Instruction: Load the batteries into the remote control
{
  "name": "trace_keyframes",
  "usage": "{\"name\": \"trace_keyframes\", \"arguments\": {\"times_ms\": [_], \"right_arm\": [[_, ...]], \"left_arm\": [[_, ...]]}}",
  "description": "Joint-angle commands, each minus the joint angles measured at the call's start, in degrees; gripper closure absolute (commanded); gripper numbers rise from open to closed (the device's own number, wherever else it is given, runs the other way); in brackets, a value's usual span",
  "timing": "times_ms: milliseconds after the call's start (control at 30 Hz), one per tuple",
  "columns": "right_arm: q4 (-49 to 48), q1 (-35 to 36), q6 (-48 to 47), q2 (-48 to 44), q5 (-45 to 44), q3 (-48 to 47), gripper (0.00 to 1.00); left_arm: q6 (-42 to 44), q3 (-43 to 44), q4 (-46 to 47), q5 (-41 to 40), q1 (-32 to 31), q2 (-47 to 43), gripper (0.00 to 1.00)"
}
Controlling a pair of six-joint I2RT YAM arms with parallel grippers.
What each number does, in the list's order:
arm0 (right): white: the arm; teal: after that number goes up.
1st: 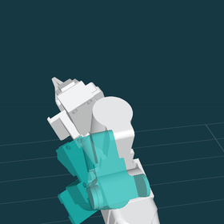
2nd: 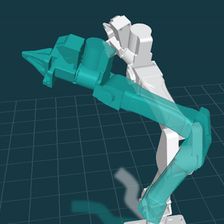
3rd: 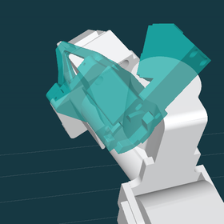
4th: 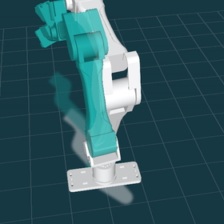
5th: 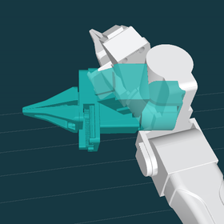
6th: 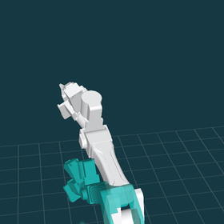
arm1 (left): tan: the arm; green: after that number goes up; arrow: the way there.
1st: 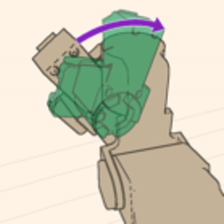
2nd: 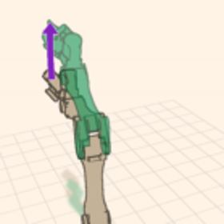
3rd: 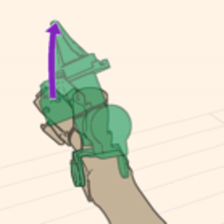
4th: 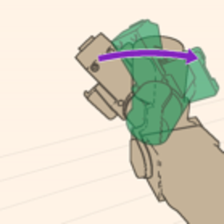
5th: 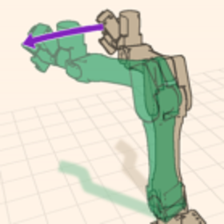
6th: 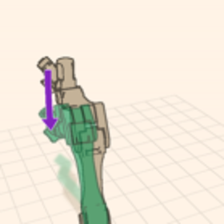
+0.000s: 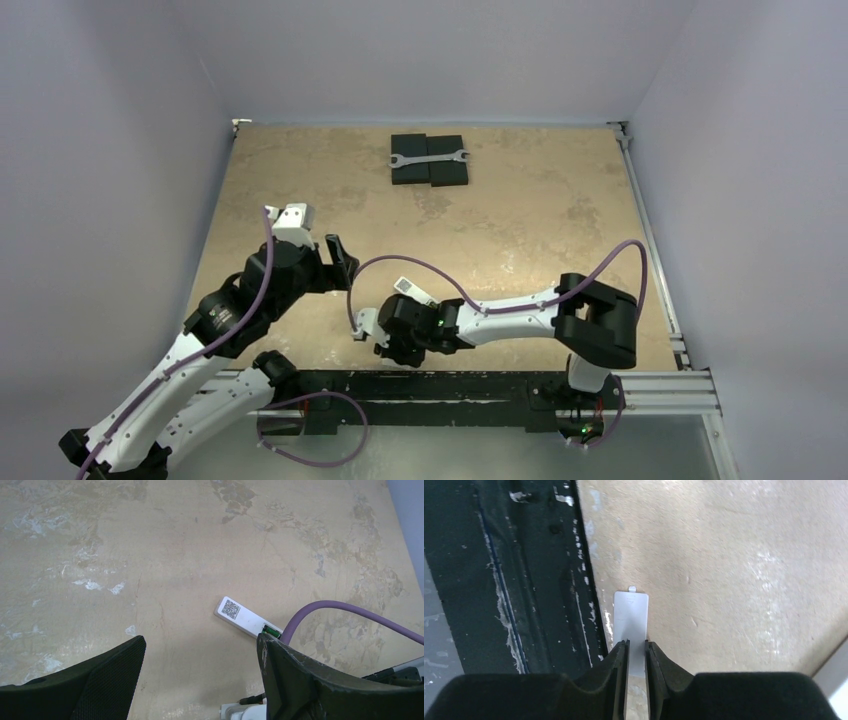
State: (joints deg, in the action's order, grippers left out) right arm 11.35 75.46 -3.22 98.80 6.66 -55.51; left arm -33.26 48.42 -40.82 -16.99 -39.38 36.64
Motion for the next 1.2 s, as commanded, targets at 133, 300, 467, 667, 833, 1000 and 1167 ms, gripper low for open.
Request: {"name": "trace_keyframes", "arguments": {"times_ms": [133, 300, 467, 667, 833, 1000, 1167], "right_arm": [[1.4, -0.8, 7.6, -2.8, -6.1, 2.2, 0.83], [1.2, -3.0, 12.5, -3.8, -8.1, 3.2, 0.83], [-0.1, -3.6, 16.5, -5.1, -9.4, 3.8, 0.75], [-1.0, -3.6, 15.8, -8.5, -10.7, 4.1, 0.63], [2.2, -4.4, 13.7, -8.6, -10.4, 1.7, 0.55], [1.4, -5.0, 10.7, -8.9, -8.3, 2.0, 0.41], [0.9, -5.0, 8.1, -8.9, -8.0, 2.3, 0.37]], "left_arm": [[0.8, 0.3, 2.1, -0.1, 0.3, 0.3, 0.18], [0.6, 0.1, 2.0, -0.1, 0.3, 0.1, 0.18], [0.5, -0.2, 2.3, 0.1, 0.3, 0.2, 0.18], [0.7, 0.2, 2.4, 0.2, 0.3, 0.5, 0.18], [0.7, 0.2, 2.4, 0.1, 0.4, 0.5, 0.18], [0.7, 0.4, 2.1, -0.1, 0.4, 0.4, 0.18], [0.9, 0.9, 1.3, -0.8, 0.3, 0.0, 0.17]]}}
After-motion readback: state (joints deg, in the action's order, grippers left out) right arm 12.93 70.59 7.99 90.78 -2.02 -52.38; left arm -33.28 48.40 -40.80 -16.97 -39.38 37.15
